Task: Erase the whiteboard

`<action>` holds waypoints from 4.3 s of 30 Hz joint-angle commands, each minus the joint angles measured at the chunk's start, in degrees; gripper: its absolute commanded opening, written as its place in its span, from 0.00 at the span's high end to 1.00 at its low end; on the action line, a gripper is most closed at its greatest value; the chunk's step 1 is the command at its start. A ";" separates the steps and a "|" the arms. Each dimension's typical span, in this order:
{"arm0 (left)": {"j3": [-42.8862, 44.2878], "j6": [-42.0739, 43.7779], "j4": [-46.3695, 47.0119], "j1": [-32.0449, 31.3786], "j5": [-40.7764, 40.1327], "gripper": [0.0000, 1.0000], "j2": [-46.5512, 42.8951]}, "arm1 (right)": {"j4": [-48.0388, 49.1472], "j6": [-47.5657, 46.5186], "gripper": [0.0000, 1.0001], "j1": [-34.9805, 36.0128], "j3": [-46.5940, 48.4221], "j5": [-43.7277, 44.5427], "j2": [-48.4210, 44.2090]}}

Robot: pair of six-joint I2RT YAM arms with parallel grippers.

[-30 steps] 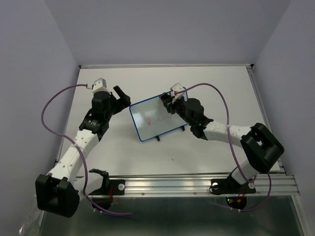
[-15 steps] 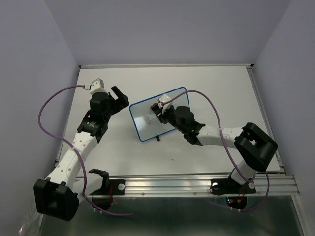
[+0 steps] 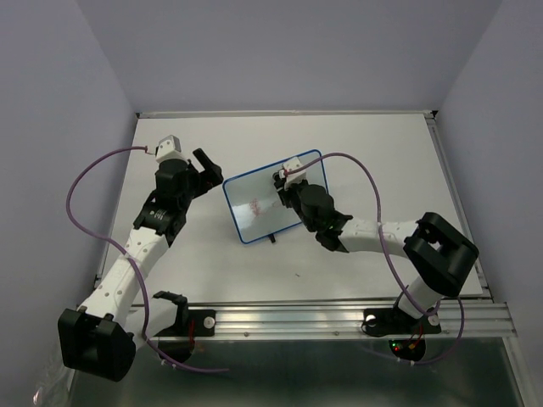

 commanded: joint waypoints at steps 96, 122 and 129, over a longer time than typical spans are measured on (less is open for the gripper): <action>-3.76 0.99 1.11 -2.27 -1.13 0.01 -4.76 | -1.50 4.31 0.91 -1.95 1.78 2.79 -4.22; -3.85 1.51 1.29 -2.36 -0.69 0.01 -5.37 | 0.18 3.86 0.92 -3.81 4.68 2.06 -0.97; -3.59 1.60 1.29 -2.36 -0.95 0.01 -5.20 | 0.00 4.92 0.92 -3.81 5.29 5.27 -0.35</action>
